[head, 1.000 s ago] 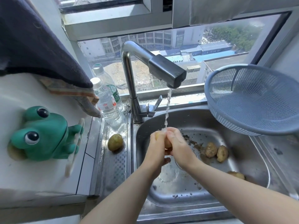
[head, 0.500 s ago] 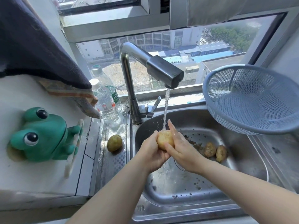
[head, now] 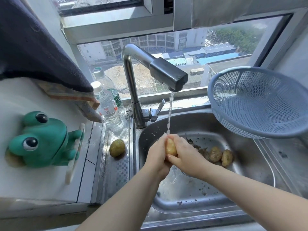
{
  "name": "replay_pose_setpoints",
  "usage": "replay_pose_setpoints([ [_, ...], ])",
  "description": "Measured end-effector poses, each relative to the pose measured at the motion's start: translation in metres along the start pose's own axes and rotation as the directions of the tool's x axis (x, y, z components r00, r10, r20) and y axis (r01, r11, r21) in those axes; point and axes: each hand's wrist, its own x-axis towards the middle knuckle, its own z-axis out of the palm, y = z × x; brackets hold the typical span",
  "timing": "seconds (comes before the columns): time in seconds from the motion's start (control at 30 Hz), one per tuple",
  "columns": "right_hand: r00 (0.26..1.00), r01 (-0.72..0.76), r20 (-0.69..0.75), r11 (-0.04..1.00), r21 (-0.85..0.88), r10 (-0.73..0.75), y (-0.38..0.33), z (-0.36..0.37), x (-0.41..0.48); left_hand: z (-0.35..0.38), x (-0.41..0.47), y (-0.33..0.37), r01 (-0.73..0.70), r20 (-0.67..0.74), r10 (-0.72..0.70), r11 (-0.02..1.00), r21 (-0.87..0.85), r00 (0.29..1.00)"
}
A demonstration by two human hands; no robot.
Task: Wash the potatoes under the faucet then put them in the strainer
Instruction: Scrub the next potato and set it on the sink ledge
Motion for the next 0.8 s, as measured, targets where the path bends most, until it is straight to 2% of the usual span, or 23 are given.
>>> replay_pose_setpoints([
  [0.07,1.000,0.015,0.001,1.000,-0.010,-0.015,0.001,0.003,-0.002,0.003,0.002,0.001,0.064,-0.077,-0.070,0.995,-0.078,0.995],
  [0.17,1.000,0.012,0.012,0.999,0.050,-0.013,0.007,0.004,-0.004,0.001,0.005,0.005,0.142,-0.066,-0.152,0.980,-0.140,0.986],
  [0.27,0.999,-0.031,0.040,0.990,0.138,0.025,0.014,0.004,-0.003,-0.004,0.009,0.008,0.248,0.033,-0.248,0.940,-0.235,0.968],
  [0.37,0.992,-0.126,0.044,0.937,0.326,0.118,0.014,0.004,-0.002,-0.008,0.007,0.007,0.278,0.144,-0.251,0.934,-0.222,0.957],
  [0.43,0.975,-0.207,0.033,0.851,0.483,0.219,0.014,0.008,0.002,-0.008,0.002,0.005,0.236,0.193,-0.200,0.954,-0.186,0.961],
  [0.5,0.954,-0.268,0.058,0.755,0.599,0.294,0.011,0.012,0.005,-0.008,0.000,0.003,0.161,0.176,-0.139,0.980,-0.118,0.975],
  [0.57,0.936,-0.323,0.112,0.691,0.646,0.333,0.006,0.014,0.009,-0.011,0.002,0.002,0.072,0.096,-0.072,0.997,0.004,0.993],
  [0.63,0.912,-0.388,0.175,0.638,0.665,0.371,0.002,0.013,0.012,-0.014,0.001,0.002,-0.013,0.073,0.003,0.990,0.139,0.997],
  [0.73,0.835,-0.510,0.322,0.405,0.759,0.446,-0.003,0.009,0.016,-0.020,-0.002,0.002,-0.159,0.133,0.115,0.905,0.395,0.984],
  [0.8,0.787,-0.563,0.397,0.286,0.776,0.471,-0.006,0.006,0.017,-0.023,0.001,0.000,-0.236,0.205,0.151,0.830,0.506,0.967],
])
